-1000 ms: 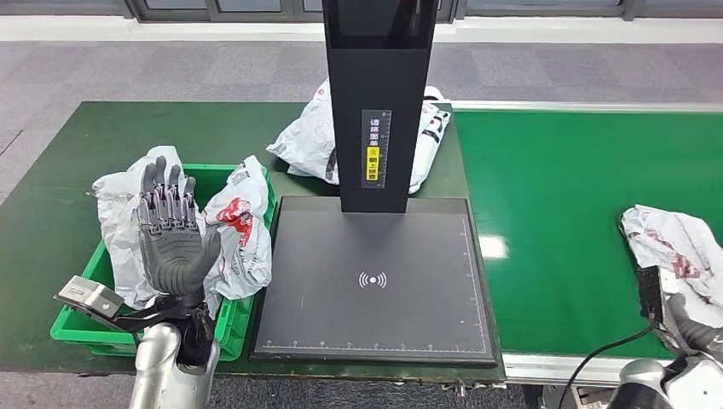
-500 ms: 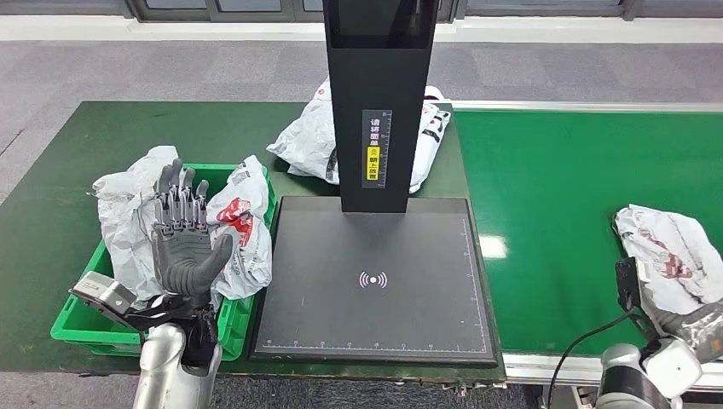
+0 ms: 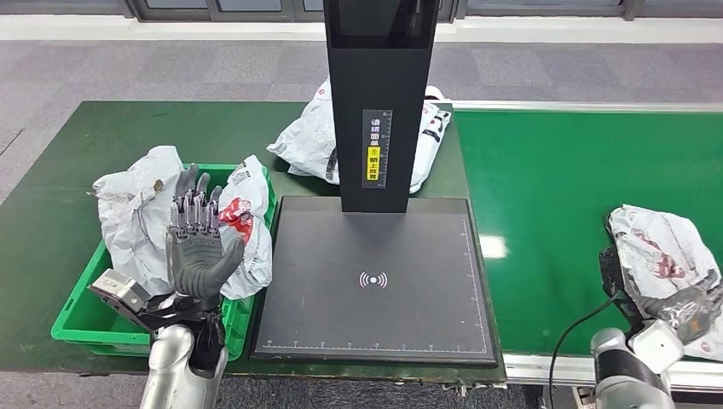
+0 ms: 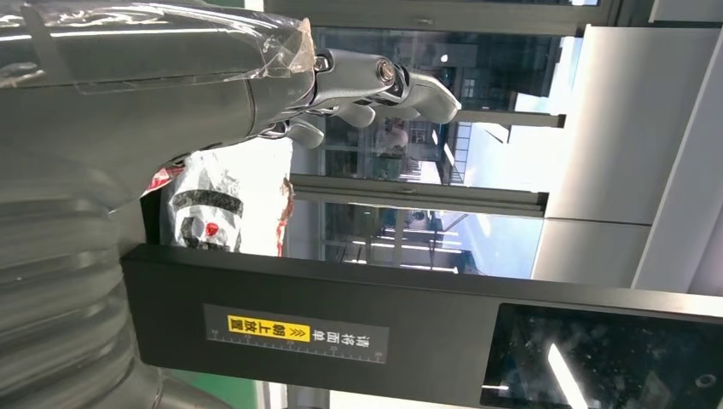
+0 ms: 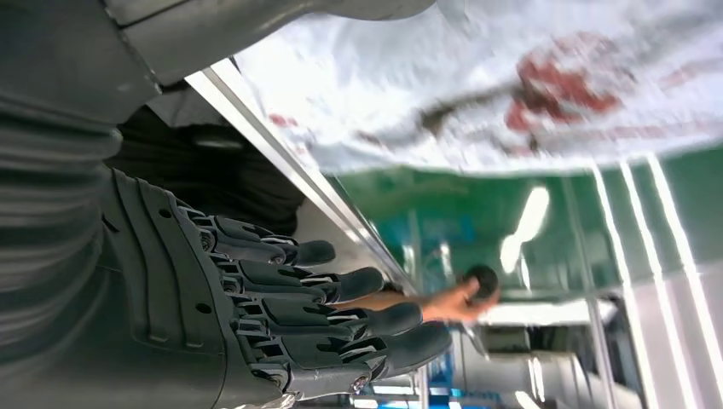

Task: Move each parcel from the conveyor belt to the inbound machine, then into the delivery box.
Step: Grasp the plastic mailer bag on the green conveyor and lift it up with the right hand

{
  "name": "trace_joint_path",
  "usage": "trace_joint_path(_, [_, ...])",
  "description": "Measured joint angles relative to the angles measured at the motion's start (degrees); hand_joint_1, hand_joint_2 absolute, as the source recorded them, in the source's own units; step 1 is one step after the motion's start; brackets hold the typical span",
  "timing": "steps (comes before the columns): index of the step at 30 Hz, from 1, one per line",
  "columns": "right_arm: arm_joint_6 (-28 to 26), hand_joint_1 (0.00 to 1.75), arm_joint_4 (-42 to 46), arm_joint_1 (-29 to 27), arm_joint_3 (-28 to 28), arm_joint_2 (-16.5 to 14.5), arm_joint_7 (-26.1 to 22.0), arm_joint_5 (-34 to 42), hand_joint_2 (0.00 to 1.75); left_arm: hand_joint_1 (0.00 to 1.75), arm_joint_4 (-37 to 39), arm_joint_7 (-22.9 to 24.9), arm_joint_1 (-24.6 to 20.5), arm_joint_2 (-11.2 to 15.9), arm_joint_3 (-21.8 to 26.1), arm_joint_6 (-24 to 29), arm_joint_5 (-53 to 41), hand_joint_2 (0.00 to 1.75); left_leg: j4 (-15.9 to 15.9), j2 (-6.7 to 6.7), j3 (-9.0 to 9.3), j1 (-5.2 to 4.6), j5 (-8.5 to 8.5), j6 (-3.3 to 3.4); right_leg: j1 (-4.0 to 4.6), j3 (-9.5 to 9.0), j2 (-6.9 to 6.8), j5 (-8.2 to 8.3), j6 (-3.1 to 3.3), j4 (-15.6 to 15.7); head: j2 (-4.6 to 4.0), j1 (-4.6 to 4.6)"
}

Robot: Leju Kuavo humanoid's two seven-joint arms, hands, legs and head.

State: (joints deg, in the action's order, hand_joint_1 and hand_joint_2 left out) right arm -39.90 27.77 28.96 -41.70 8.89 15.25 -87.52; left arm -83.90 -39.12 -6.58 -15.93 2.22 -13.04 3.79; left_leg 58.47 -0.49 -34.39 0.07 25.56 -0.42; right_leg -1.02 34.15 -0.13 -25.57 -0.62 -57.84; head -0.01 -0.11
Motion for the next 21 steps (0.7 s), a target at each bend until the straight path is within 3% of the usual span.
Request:
trace_joint_path(11, [7.6,0.0,-8.4,0.1,1.5,2.4,3.1,0.3,1.75,0.0,2.5,0.0,0.0,0.1,0.0,-0.1,0.0,1.75,0.0,0.03,0.01,0.0,0.0,0.0,0.0,0.03,0.02,0.0,0.0,0.0,0.0,0.0])
trace_joint_path(21, [10.4,0.0,-10.0,0.0,1.5,3.7,6.3,0.0,1.75,0.0,4.6,1.1,-0.1,0.2,0.0,1.1,0.1,1.75,0.0,0.03,0.0,0.0,0.0,0.0,-0.01,0.03,0.02,0.0,0.0,0.0,0.0,0.0])
